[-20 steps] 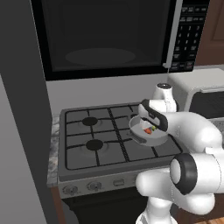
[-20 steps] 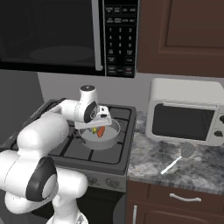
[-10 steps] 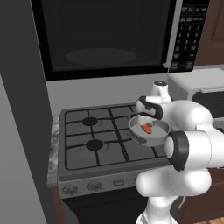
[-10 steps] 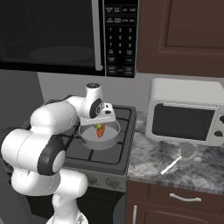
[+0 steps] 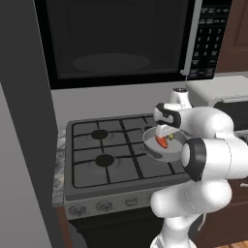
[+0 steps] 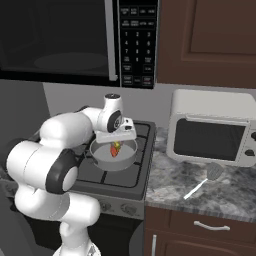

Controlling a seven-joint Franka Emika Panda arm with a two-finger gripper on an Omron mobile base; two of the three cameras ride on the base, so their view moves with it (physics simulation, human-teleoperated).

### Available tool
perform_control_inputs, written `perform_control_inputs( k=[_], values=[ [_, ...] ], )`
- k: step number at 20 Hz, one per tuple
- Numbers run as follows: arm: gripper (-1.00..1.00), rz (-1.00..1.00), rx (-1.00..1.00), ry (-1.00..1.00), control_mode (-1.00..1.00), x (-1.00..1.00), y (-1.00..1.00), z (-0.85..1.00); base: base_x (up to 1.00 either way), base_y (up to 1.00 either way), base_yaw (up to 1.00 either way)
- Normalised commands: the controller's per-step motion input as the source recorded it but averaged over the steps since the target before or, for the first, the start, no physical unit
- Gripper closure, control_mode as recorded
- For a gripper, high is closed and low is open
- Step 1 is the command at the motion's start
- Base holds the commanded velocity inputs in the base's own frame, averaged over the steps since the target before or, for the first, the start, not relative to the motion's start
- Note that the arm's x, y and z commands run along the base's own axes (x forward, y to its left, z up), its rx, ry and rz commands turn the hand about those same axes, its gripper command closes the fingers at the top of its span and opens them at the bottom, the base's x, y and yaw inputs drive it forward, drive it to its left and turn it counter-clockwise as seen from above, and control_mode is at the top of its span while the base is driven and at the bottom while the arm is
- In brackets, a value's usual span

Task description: Put the broccoli and sweet potato in the pot. Retrieve the spatula and lightly stir the vegetables in the pot.

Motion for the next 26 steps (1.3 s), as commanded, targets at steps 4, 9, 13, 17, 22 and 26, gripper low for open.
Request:
perform_control_inputs(
  k=[4, 9, 13, 17, 22, 26],
  values=[
    [-1.0, 0.0, 0.0, 0.0, -1.0, 0.0, 0.0, 0.0, 0.0, 0.0, 0.0],
    [-1.0, 0.0, 0.0, 0.0, -1.0, 0.0, 0.0, 0.0, 0.0, 0.0, 0.0],
    [-1.0, 0.0, 0.0, 0.0, -1.0, -0.01, 0.0, 0.0, 0.0, 0.0, 0.0],
    [-1.0, 0.0, 0.0, -0.03, -1.0, -0.39, 0.0, 0.02, 0.0, 0.0, 0.0],
    [-1.0, 0.01, 0.01, -0.07, -1.0, -1.0, 0.0, 0.2, 0.0, 0.0, 0.0],
    [-1.0, 0.03, 0.0, -0.07, -1.0, -0.97, 0.0, 0.35, 0.0, 0.0, 0.0]
  ],
)
